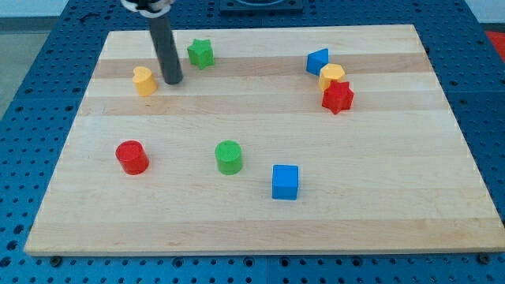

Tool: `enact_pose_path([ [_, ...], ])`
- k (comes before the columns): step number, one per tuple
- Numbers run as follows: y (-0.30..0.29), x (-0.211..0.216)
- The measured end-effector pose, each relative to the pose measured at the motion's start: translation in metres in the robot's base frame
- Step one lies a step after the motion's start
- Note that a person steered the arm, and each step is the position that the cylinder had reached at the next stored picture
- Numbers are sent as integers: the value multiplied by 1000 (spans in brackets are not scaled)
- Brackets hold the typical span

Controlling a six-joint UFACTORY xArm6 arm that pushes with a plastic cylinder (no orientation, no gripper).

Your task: Push the green star towards the blue triangle

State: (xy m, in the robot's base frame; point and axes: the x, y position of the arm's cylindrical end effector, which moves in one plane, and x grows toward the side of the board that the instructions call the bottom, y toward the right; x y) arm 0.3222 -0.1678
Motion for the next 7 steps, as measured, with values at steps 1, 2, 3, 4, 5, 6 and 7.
enact_pose_path([
  [1, -19, -25],
  [2, -21, -52],
  [3, 2, -59],
  [4, 42, -59],
  [5, 78, -59],
  [6, 111, -59],
  [7, 137, -59],
])
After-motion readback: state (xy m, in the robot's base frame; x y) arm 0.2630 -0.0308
